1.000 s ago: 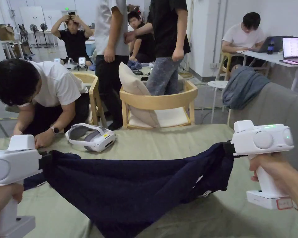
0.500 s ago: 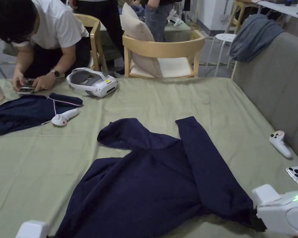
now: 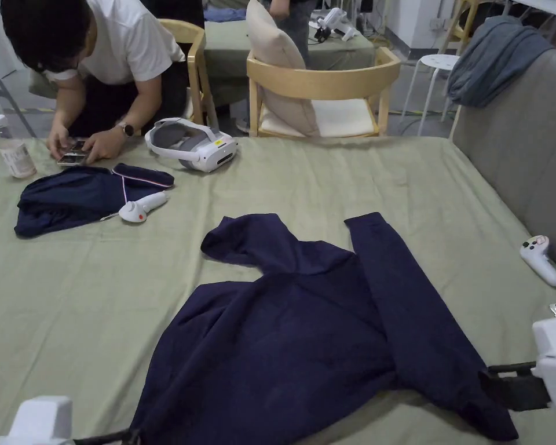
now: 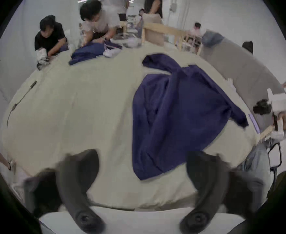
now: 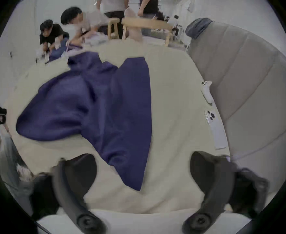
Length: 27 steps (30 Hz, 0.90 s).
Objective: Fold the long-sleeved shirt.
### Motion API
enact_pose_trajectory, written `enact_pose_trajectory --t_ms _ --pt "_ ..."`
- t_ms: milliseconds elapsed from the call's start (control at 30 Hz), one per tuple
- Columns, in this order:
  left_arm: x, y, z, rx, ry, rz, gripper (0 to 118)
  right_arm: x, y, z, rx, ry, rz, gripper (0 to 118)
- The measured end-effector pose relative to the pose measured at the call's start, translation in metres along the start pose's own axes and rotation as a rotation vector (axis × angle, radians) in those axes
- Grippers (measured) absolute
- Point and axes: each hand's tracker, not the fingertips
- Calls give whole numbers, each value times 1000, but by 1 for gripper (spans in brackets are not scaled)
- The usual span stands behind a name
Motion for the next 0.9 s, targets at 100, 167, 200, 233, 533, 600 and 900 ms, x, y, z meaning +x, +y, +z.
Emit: enact_pose_trajectory --t_ms 100,167,200,233,533,600,900 --pt "-5 11 2 48 29 -8 6 -2 -1 2 30 22 -43 3" --pt "-7 15 5 51 55 -16 4 -9 -1 3 27 27 -35 0" --pt "-9 18 4 45 51 -14 4 -13 -1 3 19 45 -17 0" --pt "-10 20 2 45 48 -10 4 -21 -2 3 14 56 -7 0" --pt "-2 24 -62 -25 33 -7 85 -44 -5 4 -7 80 29 0" --pt "5 19 -86 -52 55 -17 85 -44 -5 6 -9 85 28 0" --pt "42 -17 -146 -87 100 -87 100 -34 -9 -5 -45 59 40 0"
